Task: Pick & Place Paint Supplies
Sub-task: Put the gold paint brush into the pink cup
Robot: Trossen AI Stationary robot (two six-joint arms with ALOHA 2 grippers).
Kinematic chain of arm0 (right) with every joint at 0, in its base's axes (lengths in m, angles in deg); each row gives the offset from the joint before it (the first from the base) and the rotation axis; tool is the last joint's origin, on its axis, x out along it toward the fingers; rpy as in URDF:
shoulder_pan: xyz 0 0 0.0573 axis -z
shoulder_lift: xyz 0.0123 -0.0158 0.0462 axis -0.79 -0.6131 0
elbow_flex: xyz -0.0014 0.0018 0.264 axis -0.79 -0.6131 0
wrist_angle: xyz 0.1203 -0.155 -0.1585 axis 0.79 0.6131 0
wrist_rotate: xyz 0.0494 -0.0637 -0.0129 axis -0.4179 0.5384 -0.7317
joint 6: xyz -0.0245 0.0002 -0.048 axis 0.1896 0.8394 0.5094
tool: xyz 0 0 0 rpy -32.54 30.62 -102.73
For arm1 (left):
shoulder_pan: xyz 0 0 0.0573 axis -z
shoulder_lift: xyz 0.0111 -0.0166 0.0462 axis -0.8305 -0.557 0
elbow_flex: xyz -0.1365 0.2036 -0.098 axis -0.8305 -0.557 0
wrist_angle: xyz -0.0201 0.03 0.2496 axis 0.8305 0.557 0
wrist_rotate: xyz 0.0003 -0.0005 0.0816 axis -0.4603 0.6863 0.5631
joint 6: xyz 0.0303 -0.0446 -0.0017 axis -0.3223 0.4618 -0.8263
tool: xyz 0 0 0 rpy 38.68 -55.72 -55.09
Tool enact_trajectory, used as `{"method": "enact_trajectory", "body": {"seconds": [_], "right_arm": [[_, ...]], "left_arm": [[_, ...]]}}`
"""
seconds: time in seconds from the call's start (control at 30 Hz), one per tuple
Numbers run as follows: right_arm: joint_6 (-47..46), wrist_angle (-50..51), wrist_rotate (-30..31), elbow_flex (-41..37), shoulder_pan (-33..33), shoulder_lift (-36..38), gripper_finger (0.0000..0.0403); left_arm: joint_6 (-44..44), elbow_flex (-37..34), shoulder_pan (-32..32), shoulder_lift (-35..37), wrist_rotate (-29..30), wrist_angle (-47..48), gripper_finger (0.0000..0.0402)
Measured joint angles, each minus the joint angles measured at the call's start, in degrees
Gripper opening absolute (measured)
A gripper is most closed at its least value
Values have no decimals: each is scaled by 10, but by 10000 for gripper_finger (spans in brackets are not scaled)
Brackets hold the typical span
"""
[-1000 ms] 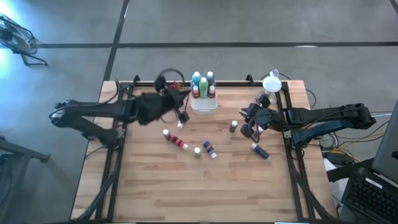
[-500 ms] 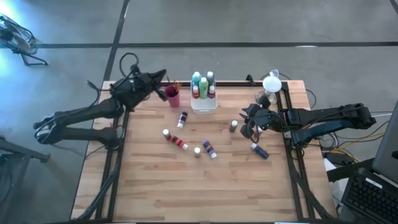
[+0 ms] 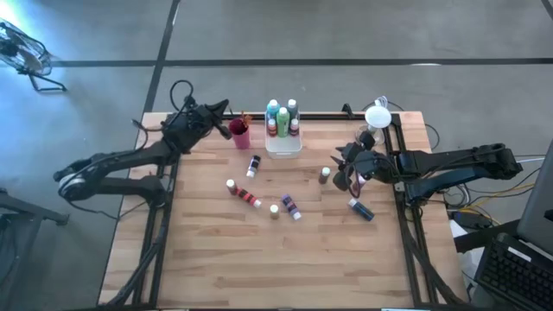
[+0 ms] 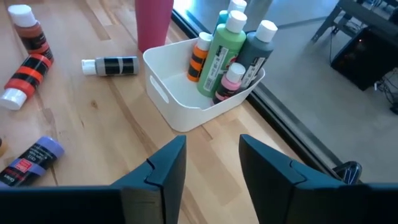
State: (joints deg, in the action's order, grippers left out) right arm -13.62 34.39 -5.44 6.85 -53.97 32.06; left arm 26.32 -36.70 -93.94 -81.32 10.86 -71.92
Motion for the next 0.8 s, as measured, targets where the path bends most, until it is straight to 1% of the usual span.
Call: {"method": "enact_trajectory", "body": {"seconds": [0.27, 0.47, 0.8], "right_arm": [[0, 0, 0, 0, 4, 0, 158], [0, 0, 0, 0, 4, 0, 162], [11, -1, 0, 0, 4, 0, 129]], "left_arm": [[-17, 0, -4, -91, -4, -67, 0], [-16, 0, -4, -147, -4, -96, 0], [-14, 0, -4, -192, -5, -103, 0]]}}
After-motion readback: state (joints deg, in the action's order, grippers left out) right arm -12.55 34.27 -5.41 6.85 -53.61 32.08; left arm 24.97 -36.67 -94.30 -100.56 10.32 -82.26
